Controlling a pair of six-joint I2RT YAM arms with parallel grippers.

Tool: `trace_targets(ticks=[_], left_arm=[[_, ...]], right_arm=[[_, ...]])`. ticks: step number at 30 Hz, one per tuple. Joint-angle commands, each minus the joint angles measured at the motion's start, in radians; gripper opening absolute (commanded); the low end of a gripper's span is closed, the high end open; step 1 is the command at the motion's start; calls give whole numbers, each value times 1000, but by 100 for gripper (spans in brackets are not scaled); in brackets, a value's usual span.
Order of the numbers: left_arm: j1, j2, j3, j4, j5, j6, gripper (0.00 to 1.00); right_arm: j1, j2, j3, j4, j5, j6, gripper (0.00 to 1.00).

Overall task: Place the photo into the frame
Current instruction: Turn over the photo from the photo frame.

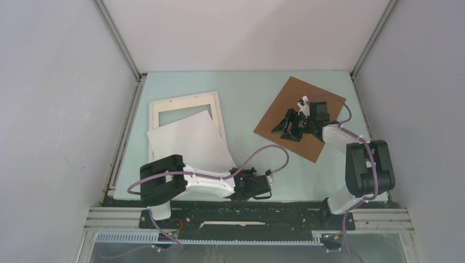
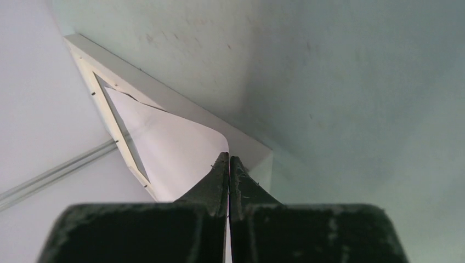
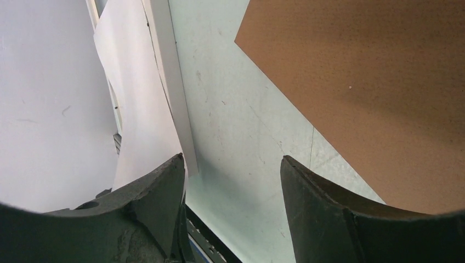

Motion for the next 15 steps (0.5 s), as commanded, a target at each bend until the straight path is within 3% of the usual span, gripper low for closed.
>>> trace_targets(ticks=[1,9,15], left_arm=[[-3,-154,-157,143,-8,98,0],[139,-172,-200,323,22,258,0],[113,-138,-142,300,12,245,0]], right_arm=[[5,-9,35,19,4,-2,72],[21,-4,35,21,9,-6,72],[38,-12,35,21,-1,-4,73]])
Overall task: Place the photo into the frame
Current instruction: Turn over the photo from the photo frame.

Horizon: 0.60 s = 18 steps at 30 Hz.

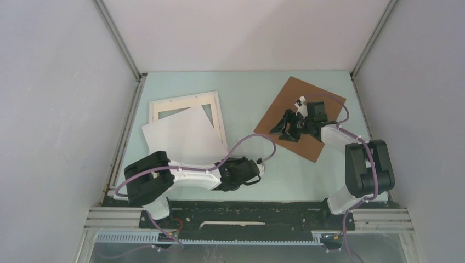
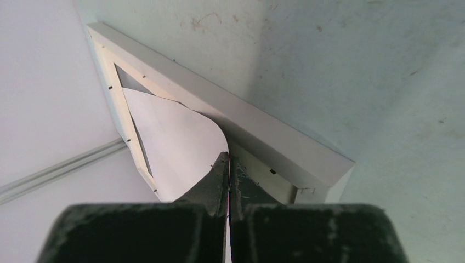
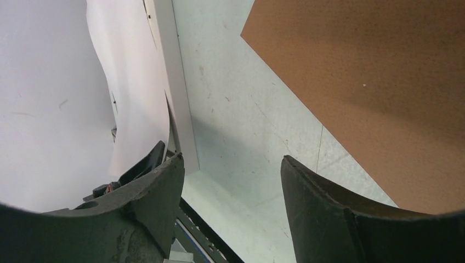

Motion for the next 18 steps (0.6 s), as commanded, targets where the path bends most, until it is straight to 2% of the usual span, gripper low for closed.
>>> trace_targets(ticks=[1,7,11,16,18], left_arm=[[-36,4,52,44,-16,6,0],[-63,-77,19,47,-86,-70,0],[-98,-105,9,25,-107,-96,0],[-135,-126,4,-1,-110,-113,0],[-140,-134,5,-6,-111,-114,0]], right_arm=[[19,-7,35,33,-37,12,74],[118,134,42,258,-316,259,82],[247,222,101,340,-360,364,85],[360,309,137,540,-398,541,84],[401,331,148,550,-394,569,82]])
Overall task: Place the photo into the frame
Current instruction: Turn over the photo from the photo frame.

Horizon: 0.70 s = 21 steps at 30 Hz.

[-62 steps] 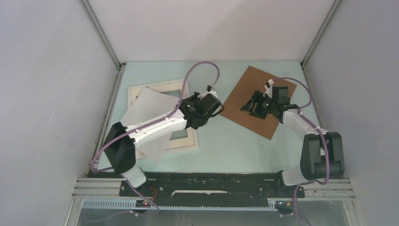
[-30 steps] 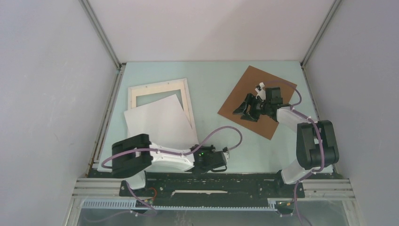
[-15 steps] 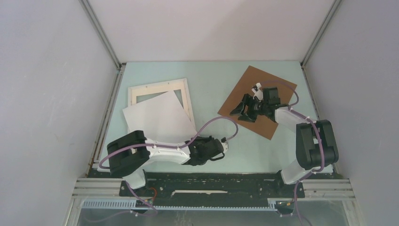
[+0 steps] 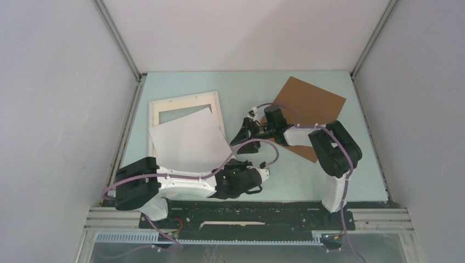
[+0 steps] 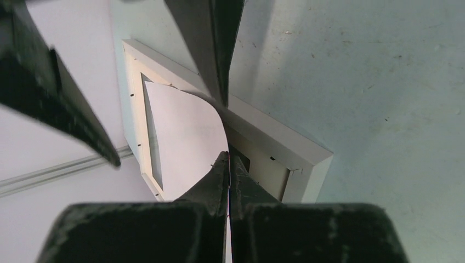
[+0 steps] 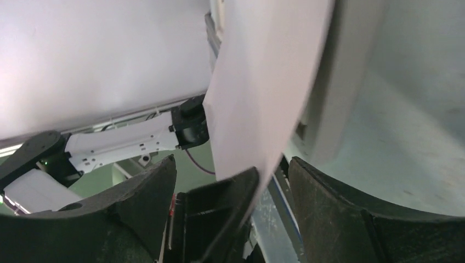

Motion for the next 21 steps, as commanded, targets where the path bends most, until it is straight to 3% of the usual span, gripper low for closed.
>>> trace_targets(ticks=[1,11,19,21], left_arm=[[-20,-47,3,-11,-32,-36,0],[-40,-56,6,-24,-35,-48,0],[-40,-106,-7,-21,-60,-57,0],[-41,-108,-7,-21,-65,-48,0]], right_arm=[[78,35,54,132,-49,133,81],[122,51,62,105,8,164,67],[37,-102,-42,-69,75,26,91],[52,-116,-42,-105,73,31,92]])
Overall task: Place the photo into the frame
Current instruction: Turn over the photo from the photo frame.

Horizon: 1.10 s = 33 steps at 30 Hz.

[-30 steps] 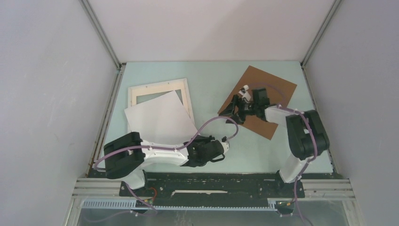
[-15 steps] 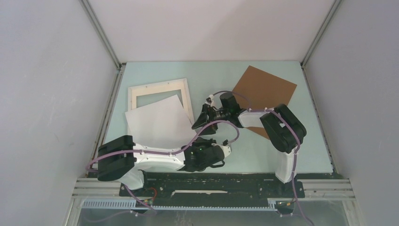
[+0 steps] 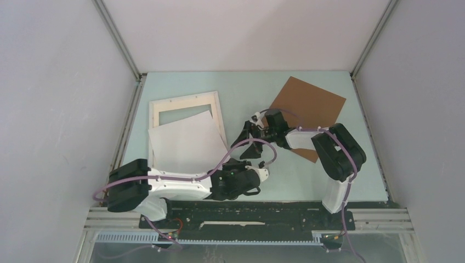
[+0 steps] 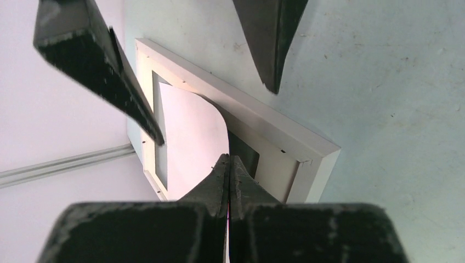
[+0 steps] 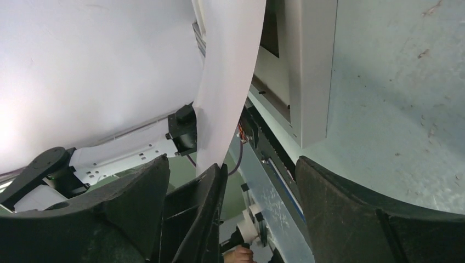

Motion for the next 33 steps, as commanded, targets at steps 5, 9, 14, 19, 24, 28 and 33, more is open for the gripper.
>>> trace_targets(ticks=[5,9,14,19,24,28,33], left_arm=[[-8,-53,13,-1,-23,-8,0],[-8,-63,27,-2,-16,-9,0],[-9,-82,19,-8,-1,-9,0],[-9,-97,6,-12,19,-27,1],[-10,-113,1,-13,35,-35,9],[-9,-125,-2,-28,63,-55,25],[-7,-227,-12,-86,130,-152,82]], right_arm=[[81,-74,4,9,31,111,91],[132,-36,5,96,75,223,85],[155,8,5,188,80,294,78],[156,60,33,203,73,304,63],[157,99,47,281,51,360,42],[153,116,58,305,48,358,18],[140,101,60,281,71,281,0]])
